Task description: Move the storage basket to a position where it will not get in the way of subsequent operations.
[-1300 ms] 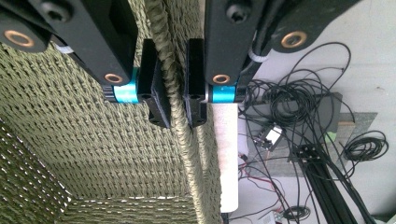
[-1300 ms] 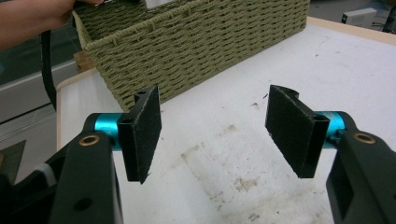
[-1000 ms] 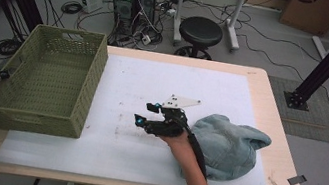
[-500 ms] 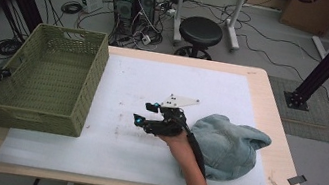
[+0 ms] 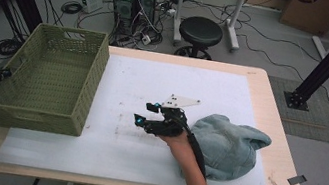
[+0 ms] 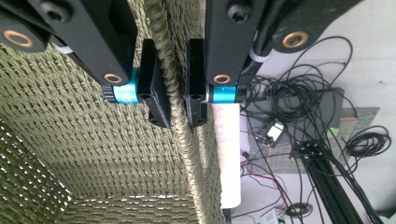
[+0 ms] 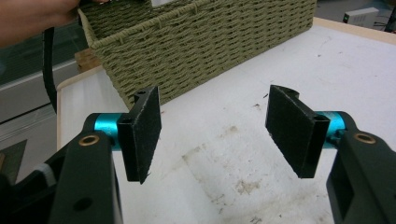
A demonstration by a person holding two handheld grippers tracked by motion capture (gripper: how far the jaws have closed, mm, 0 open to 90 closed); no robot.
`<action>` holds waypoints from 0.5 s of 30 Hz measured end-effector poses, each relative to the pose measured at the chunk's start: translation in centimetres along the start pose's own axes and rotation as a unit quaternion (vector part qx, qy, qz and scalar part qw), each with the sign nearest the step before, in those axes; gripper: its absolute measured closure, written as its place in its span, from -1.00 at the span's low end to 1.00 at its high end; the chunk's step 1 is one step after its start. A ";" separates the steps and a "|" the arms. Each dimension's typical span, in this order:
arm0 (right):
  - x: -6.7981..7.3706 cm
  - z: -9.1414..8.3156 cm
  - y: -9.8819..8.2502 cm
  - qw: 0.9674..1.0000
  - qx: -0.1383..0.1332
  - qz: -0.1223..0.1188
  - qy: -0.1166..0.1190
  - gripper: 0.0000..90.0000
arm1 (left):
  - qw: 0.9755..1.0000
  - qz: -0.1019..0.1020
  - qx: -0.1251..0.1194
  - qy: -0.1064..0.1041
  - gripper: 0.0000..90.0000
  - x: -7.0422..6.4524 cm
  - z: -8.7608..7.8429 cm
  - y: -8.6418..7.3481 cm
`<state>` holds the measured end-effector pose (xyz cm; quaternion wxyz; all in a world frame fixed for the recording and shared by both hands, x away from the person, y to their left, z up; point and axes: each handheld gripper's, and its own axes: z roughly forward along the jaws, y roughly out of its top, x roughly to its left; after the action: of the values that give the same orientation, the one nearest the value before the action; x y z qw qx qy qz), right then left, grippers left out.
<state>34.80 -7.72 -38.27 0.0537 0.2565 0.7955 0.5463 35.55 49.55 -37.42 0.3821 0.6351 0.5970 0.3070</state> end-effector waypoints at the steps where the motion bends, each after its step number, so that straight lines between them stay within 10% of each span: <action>1: 0.0 -0.1 0.0 1.000 -0.001 0.000 0.000 -0.18 | 1.000 -0.005 -0.006 -0.005 0.77 0.1 -0.1 -0.1; 15: -0.2 -1.2 -0.2 1.000 -0.007 0.002 -0.010 -0.18 | 0.993 -0.044 -0.099 -0.045 0.58 1.1 -3.1 -0.9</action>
<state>34.47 -8.93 -38.01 0.0617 0.2632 0.7907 0.5493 32.60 51.03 -36.67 0.4826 0.5808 0.5731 0.3183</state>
